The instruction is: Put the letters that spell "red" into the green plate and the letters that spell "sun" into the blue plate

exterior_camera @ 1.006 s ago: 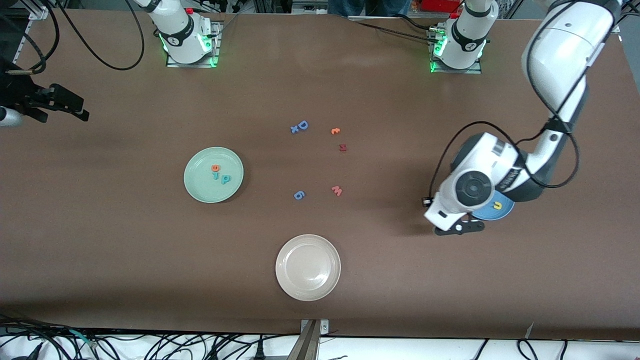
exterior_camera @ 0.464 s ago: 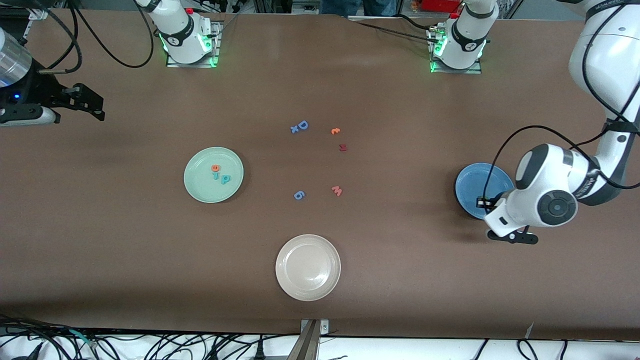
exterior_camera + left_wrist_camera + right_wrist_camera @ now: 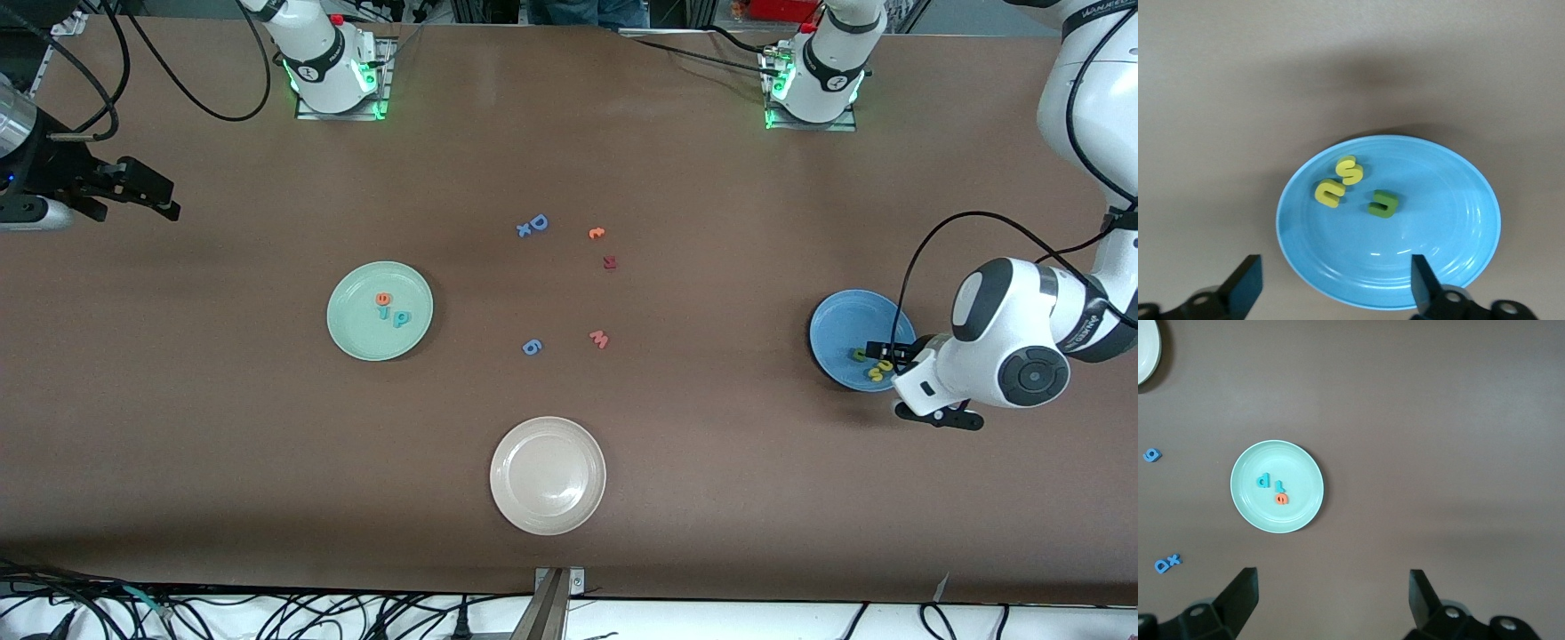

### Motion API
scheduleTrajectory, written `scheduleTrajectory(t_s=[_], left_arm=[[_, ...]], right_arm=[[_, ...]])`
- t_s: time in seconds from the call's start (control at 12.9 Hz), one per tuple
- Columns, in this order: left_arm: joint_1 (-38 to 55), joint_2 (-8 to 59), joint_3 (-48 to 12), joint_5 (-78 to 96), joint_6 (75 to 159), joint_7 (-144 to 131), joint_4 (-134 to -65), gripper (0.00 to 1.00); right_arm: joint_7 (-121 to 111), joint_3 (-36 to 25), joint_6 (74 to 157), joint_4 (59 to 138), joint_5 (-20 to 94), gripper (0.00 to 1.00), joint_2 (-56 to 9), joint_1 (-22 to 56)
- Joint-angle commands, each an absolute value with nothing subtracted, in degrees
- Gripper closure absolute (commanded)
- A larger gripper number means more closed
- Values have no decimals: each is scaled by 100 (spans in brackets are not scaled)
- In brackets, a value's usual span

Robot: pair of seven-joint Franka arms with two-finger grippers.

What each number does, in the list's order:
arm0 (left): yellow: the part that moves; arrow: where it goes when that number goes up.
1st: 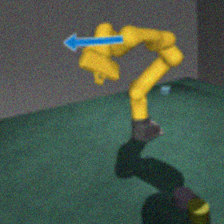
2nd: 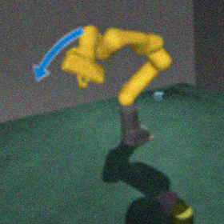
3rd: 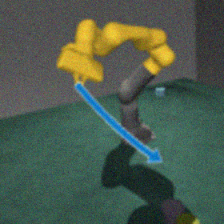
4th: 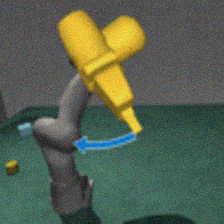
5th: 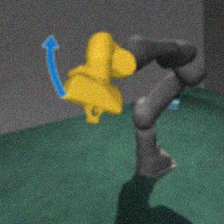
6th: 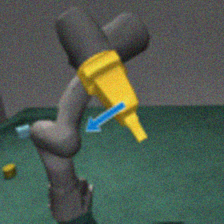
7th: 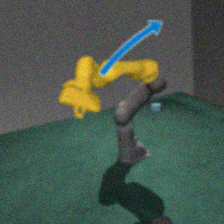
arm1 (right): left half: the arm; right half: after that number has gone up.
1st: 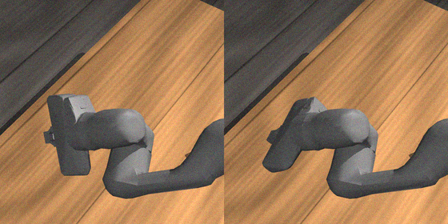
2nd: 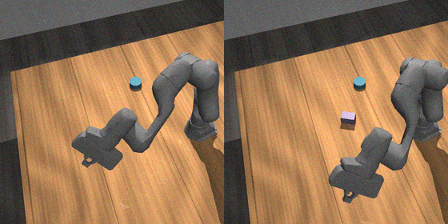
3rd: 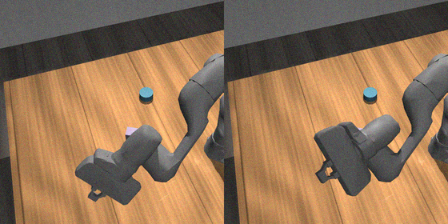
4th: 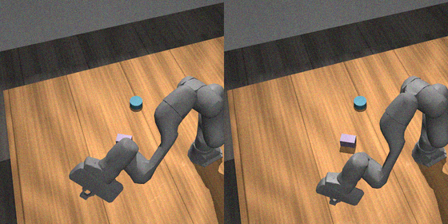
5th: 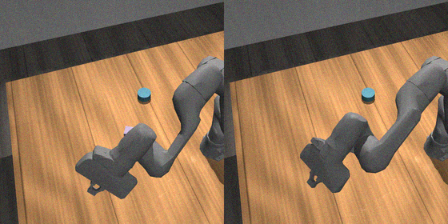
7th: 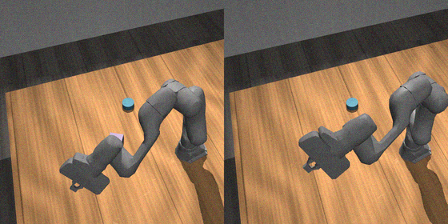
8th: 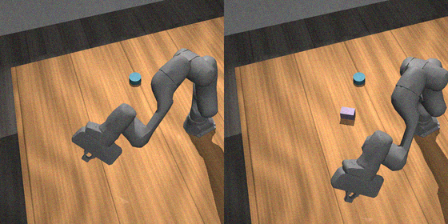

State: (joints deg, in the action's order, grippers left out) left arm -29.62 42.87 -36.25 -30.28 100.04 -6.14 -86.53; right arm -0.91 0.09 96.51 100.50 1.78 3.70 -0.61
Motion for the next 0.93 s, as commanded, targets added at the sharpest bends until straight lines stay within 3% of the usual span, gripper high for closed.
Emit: scheduleTrajectory(t_s=[0.0,0.46,0.54,0.77,0.85], left_arm=[[-3102,3973,-3674,-2892,9817,-439,-8648,0],[-3515,3605,-3622,-2516,9519,-29,-8692,0],[-3307,3351,-3177,-2174,9553,304,-8762,0],[-1464,2157,-728,-593,9606,1211,-9428,0],[-1285,1858,-521,-363,9580,1309,-9535,0]], right_arm=[[-53,88,9747,10011,150,0,404,-27],[-53,70,9765,10011,132,0,369,-53],[-53,62,9773,10011,132,0,369,-53],[-53,62,9773,10011,141,0,369,-53],[-53,62,9773,10011,141,0,369,-53]])
